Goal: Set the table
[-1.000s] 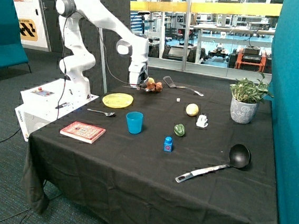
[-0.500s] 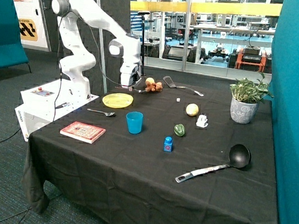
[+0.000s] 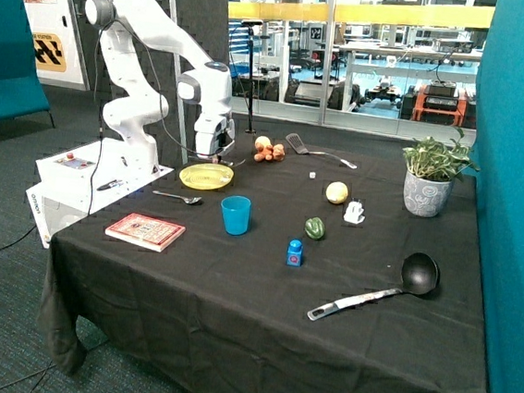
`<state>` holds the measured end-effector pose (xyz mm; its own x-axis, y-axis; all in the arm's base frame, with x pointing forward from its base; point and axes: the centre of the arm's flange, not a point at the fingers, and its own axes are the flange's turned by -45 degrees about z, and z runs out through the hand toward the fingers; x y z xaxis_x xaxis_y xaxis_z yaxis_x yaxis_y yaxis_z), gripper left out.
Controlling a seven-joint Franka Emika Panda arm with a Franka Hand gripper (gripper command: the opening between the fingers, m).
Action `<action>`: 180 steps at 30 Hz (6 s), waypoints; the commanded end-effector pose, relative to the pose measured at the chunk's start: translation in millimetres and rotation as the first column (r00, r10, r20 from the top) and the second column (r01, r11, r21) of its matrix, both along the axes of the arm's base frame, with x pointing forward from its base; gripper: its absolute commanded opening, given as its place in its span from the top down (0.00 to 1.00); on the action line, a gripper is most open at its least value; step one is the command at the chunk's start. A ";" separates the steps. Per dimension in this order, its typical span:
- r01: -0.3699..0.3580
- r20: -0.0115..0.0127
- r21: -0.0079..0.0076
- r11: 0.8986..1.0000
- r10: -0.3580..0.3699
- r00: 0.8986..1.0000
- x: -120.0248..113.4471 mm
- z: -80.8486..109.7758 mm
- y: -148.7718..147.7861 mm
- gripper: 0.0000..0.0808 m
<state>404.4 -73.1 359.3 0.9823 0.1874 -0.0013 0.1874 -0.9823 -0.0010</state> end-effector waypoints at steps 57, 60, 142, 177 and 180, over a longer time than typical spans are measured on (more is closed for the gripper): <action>0.083 0.001 -0.001 0.997 -0.083 0.997 -52.8 -43.3 -75.5 1.00; 0.081 0.001 -0.001 0.997 -0.081 0.997 -50.5 -44.0 -73.6 1.00; 0.087 0.001 -0.001 0.996 -0.087 0.996 -62.4 -78.6 -77.4 1.00; 0.077 0.001 -0.001 0.997 -0.077 0.997 -53.0 -75.5 -73.4 0.54; 0.081 0.001 -0.001 0.997 -0.081 0.997 -52.6 -74.9 -73.5 0.48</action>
<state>349.8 -146.0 282.4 0.9936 0.1127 0.0042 0.1127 -0.9936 0.0019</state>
